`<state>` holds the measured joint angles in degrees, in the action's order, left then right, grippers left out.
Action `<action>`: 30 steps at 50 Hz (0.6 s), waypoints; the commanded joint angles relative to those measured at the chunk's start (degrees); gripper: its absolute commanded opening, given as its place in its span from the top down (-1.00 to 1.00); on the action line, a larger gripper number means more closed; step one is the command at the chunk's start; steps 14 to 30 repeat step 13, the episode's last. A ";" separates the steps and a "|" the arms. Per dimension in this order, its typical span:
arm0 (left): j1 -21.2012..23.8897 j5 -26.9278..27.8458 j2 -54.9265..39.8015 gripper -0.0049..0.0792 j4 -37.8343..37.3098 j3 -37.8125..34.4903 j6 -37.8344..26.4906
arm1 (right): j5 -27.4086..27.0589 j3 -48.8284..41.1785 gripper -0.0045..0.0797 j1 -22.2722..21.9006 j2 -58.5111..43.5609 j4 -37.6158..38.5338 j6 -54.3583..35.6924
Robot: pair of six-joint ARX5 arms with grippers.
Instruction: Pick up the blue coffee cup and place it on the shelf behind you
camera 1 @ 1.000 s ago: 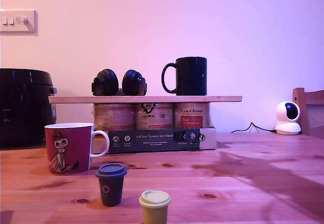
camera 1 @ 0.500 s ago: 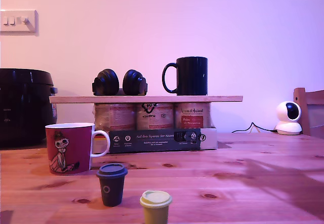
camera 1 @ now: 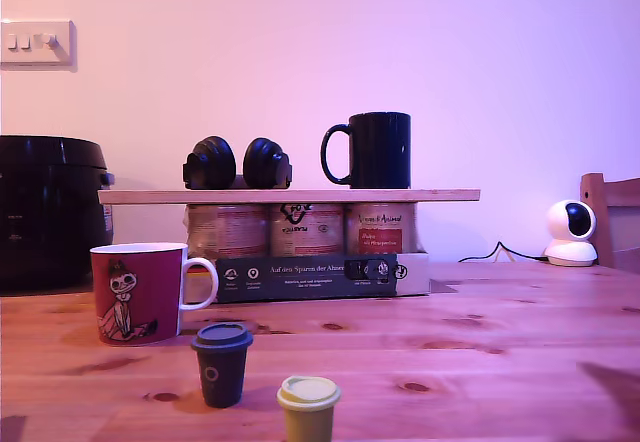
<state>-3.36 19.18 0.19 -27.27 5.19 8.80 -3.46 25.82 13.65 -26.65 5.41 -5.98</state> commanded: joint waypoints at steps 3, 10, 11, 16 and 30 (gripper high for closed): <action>0.26 0.02 0.55 0.93 -0.26 -0.22 -0.24 | 0.02 -2.23 0.92 0.33 0.39 -0.17 0.00; 0.26 0.02 0.55 0.93 -0.26 -0.22 -0.24 | 0.11 -2.23 0.92 0.33 1.05 0.72 -0.02; 0.26 0.02 0.55 0.93 -0.24 -0.22 -0.24 | 0.11 -2.23 0.92 0.33 1.18 0.74 -0.02; 0.26 0.02 0.55 0.93 -0.26 -0.22 -0.24 | 0.11 -2.23 0.92 0.33 1.44 0.76 -0.02; 0.26 0.02 0.55 0.93 -0.26 -0.22 -0.24 | 0.11 -2.23 0.92 0.33 1.44 0.76 -0.02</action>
